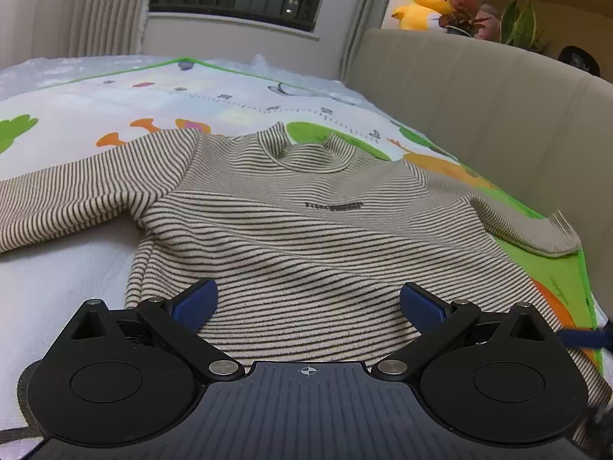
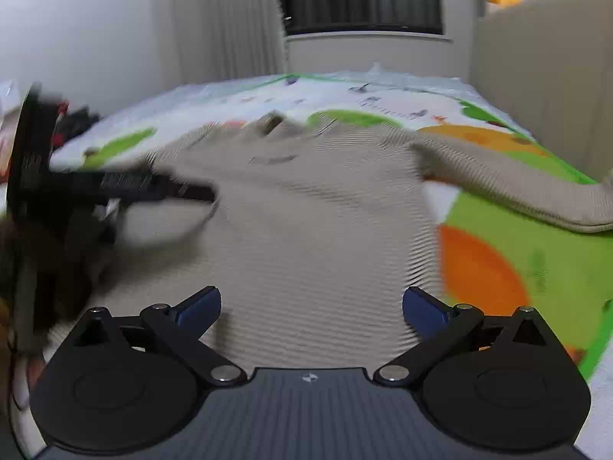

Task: Fold clothes
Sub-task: 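Move the right gripper to the sleeve nearest it and grasp the cuff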

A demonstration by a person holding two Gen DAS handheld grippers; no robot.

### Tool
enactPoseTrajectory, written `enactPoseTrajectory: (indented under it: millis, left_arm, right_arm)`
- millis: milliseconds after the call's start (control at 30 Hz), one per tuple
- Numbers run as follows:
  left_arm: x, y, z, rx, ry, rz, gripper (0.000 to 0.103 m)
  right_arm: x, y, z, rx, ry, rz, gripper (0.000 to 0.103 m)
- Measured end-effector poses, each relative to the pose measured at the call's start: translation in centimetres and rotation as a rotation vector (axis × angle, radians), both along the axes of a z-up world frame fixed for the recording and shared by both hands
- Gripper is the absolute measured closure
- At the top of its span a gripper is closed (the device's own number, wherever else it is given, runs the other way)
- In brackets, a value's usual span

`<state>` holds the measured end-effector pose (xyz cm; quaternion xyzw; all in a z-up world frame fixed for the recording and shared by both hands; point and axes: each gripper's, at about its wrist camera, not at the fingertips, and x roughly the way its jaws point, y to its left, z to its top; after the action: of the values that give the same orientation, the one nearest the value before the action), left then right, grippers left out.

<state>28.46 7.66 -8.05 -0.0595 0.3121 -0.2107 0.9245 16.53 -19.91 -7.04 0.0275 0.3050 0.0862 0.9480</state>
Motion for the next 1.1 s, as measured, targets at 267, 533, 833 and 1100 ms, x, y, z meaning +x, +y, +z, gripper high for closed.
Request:
enactPoseTrajectory:
  millis: [267, 533, 833, 1100]
  left_arm:
    - [0.1, 0.2, -0.1, -0.014, -0.002, 0.001, 0.000]
    - [0.1, 0.4, -0.1, -0.026, -0.001, 0.000, 0.000]
    - [0.1, 0.7, -0.3, -0.060, -0.006, 0.003, 0.000]
    - [0.0, 1.0, -0.4, -0.091, -0.008, 0.005, 0.000]
  right_arm:
    - [3.1, -12.7, 2.4, -0.185, -0.056, -0.482, 0.054]
    - [6.2, -17.1, 1.7, -0.127, -0.076, -0.638, 0.061]
    - [10.6, -17.6, 1.6, -0.185, 0.007, -0.615, 0.096]
    - [14.4, -9.2, 14.4, -0.270, -0.234, -0.363, 0.098]
